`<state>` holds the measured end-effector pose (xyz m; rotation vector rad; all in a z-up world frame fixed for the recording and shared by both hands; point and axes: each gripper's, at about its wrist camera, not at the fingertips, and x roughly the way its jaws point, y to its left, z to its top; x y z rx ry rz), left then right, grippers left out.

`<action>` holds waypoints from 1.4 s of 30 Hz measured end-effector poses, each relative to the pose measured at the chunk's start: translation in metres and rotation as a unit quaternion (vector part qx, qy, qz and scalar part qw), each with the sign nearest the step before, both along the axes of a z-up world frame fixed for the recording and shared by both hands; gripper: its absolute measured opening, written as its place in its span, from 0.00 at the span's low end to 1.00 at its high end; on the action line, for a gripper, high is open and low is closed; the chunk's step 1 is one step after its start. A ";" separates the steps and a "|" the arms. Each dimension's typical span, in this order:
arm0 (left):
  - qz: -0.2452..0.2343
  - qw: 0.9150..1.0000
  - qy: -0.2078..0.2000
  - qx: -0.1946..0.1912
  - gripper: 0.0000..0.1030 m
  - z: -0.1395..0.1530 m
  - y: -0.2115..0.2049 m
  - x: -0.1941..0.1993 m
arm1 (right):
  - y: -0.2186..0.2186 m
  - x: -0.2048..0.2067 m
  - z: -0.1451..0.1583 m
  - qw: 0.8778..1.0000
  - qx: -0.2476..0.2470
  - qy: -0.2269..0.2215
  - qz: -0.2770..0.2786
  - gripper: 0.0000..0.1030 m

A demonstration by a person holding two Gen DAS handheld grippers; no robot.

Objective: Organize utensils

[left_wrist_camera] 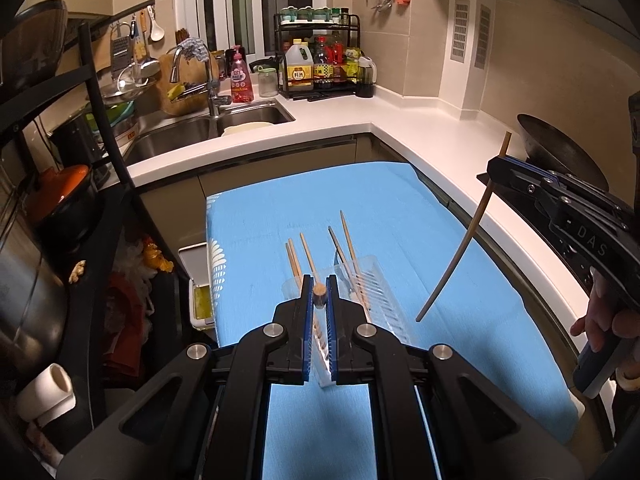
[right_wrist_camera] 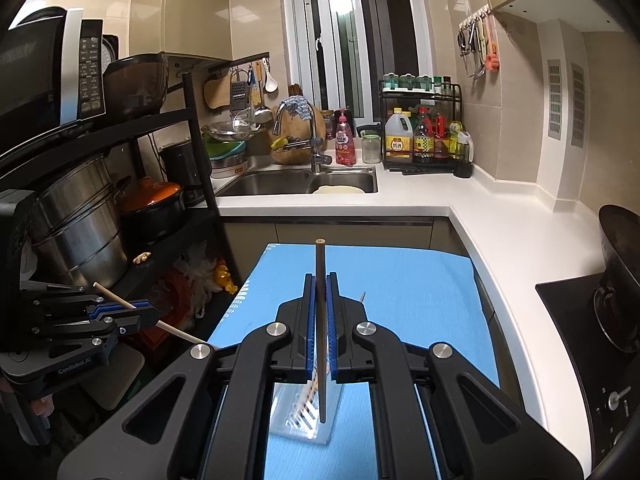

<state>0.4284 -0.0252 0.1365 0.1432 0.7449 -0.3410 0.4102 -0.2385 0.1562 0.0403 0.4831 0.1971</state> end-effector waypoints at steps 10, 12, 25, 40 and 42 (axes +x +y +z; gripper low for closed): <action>0.003 1.000 -0.020 -0.022 0.06 -0.010 0.002 -0.100 | -0.008 -0.114 -0.025 0.999 0.030 -0.030 -0.005 0.06; 0.010 0.999 -0.032 -0.025 0.06 -0.019 -0.001 -0.127 | -0.010 -0.142 -0.038 0.999 0.035 -0.038 -0.014 0.06; 0.031 0.993 -0.096 -0.062 0.06 -0.082 -0.027 -0.246 | -0.024 -0.288 -0.112 0.990 0.019 -0.137 -0.033 0.06; 0.009 0.995 -0.093 -0.019 0.06 -0.154 -0.042 -0.298 | -0.030 -0.343 -0.180 0.997 0.001 -0.068 -0.022 0.06; 0.011 0.996 -0.093 -0.015 0.06 -0.155 -0.043 -0.299 | -0.032 -0.340 -0.180 0.997 0.003 -0.070 -0.026 0.06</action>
